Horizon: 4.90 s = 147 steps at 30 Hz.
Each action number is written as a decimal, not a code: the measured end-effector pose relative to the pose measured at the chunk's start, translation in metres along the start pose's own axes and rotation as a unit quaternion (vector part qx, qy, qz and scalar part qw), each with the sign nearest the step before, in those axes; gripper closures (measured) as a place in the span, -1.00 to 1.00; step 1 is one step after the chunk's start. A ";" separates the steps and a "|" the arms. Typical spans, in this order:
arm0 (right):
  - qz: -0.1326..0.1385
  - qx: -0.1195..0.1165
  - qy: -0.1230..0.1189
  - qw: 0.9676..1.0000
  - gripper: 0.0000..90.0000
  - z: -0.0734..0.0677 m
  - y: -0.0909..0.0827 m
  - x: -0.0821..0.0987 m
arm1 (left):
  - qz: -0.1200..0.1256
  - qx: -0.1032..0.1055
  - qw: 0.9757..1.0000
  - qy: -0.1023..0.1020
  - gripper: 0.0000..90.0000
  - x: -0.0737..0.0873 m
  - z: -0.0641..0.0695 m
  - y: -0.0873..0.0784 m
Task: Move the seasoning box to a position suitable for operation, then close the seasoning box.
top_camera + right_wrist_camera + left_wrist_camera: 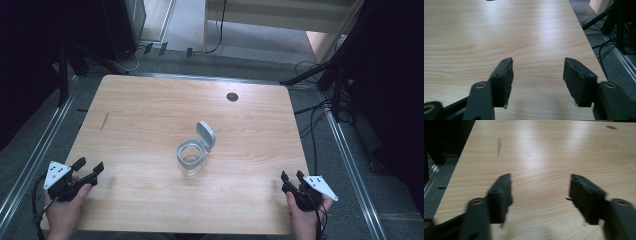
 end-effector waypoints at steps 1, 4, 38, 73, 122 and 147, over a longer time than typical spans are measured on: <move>0.003 -0.004 -0.003 1.000 0.21 -0.002 -0.001 -0.001 | -0.004 0.001 1.000 0.002 0.15 0.000 0.001 0.000; 0.009 -0.021 0.000 1.000 0.35 -0.008 -0.005 -0.003 | -0.012 0.018 1.000 -0.004 0.49 0.000 0.006 0.002; -0.022 -0.235 -0.038 0.971 1.00 -0.226 0.016 0.003 | -0.053 0.242 0.967 0.066 0.83 -0.070 0.196 0.098; -0.033 -0.228 -0.051 0.972 1.00 -0.237 0.041 -0.023 | -0.029 0.216 0.976 0.028 0.12 -0.038 0.150 0.054; -0.026 -0.322 -0.073 0.944 1.00 -0.267 0.033 -0.106 | -0.036 0.071 0.997 -0.024 -0.24 0.004 0.019 0.011; 0.005 -0.270 -0.054 0.961 -0.47 -0.202 0.027 -0.093 | -0.035 0.068 0.997 -0.029 -0.24 0.004 0.019 0.011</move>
Point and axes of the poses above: each handheld gripper's, and its own axes: y roughly forward along the jaws, x roughly out of its underside, z roughly to its right, the point moved 9 cm from there along y, roughly forward along the jaws, and after that the axes turned 6 degrees about y, right-handed, at the moved point
